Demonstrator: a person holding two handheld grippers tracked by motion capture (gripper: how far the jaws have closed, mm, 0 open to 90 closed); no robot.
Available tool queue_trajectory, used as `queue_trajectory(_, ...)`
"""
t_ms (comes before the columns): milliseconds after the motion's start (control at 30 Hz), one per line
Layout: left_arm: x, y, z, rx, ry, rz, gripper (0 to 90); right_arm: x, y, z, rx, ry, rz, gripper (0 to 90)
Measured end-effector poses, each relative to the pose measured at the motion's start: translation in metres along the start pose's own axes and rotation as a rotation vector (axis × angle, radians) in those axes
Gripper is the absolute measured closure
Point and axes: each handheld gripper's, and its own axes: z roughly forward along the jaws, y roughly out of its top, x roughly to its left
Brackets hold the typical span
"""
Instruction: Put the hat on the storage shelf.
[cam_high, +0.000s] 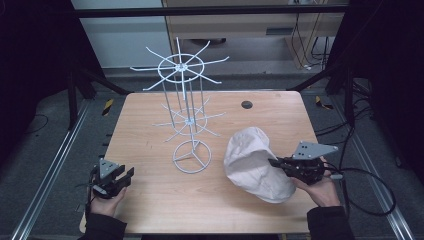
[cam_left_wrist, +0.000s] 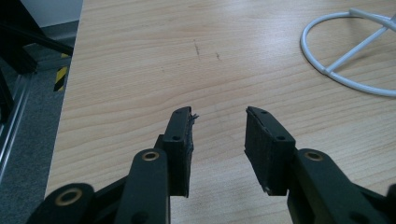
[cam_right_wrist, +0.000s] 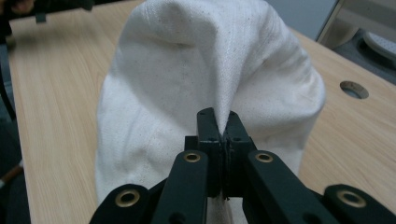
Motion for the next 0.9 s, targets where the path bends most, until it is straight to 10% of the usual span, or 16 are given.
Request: queue_trajectory(900, -0.001, 0.000, 0.000, -0.004, 0.001, 0.001, 61.2, 0.027, 0.033, -0.054, -0.400, -0.303, 0.115, 89.0)
